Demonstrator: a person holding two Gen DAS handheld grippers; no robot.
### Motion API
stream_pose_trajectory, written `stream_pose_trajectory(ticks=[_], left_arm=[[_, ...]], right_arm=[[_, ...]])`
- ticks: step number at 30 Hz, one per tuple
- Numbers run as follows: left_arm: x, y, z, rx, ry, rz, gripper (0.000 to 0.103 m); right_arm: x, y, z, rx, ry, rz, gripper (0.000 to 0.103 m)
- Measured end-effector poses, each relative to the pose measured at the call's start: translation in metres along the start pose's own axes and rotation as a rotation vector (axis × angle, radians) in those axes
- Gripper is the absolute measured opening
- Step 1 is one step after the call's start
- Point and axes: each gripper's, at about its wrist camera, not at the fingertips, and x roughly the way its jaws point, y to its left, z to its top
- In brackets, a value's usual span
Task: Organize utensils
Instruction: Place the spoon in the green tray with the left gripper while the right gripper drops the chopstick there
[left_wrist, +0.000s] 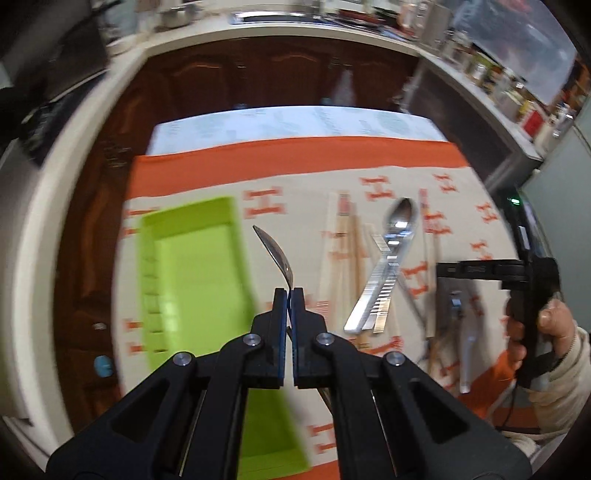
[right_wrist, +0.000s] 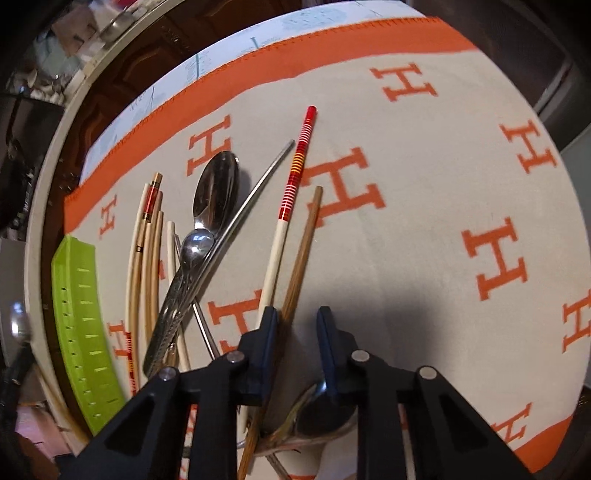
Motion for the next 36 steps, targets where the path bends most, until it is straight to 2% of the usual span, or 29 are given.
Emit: stream_pose_trajectory(ticks=[2, 4, 10, 17, 23, 27, 29, 33, 34, 36], left_arm=[[-0.001, 0.015, -0.003, -0.015, 0.003, 0.043, 0.000], [0.002, 0.029, -0.006, -0.021, 0.007, 0.087, 0.000], [0.027, 0.058, -0.027, -0.005, 0.050, 0.151, 0.000], [0.060, 0.060, -0.043, 0.038, 0.086, 0.178, 0.000], [0.056, 0.063, -0.051, 0.018, 0.077, 0.173, 0.001], [0.035, 0.062, -0.057, -0.001, 0.022, 0.190, 0.003], [0.024, 0.063, -0.060, -0.027, -0.002, 0.191, 0.009], [-0.003, 0.066, -0.069, -0.079, -0.072, 0.214, 0.050], [-0.009, 0.067, -0.071, -0.089, -0.092, 0.224, 0.054], [-0.021, 0.070, -0.075, -0.111, -0.122, 0.235, 0.054]], right_arm=[[0.002, 0.007, 0.000, -0.020, -0.005, -0.033, 0.010], [0.002, 0.008, 0.000, -0.009, -0.011, -0.037, 0.010], [-0.011, -0.007, -0.005, 0.075, -0.006, 0.069, 0.006], [-0.060, 0.006, -0.021, 0.029, -0.085, 0.152, 0.006], [-0.097, 0.053, -0.040, -0.089, -0.114, 0.249, 0.006], [-0.111, 0.097, -0.052, -0.174, -0.106, 0.331, 0.006], [-0.113, 0.118, -0.057, -0.212, -0.101, 0.360, 0.006], [-0.101, 0.164, -0.063, -0.272, -0.073, 0.388, 0.006], [-0.096, 0.174, -0.063, -0.281, -0.064, 0.392, 0.006], [-0.080, 0.195, -0.060, -0.292, -0.037, 0.395, 0.006]])
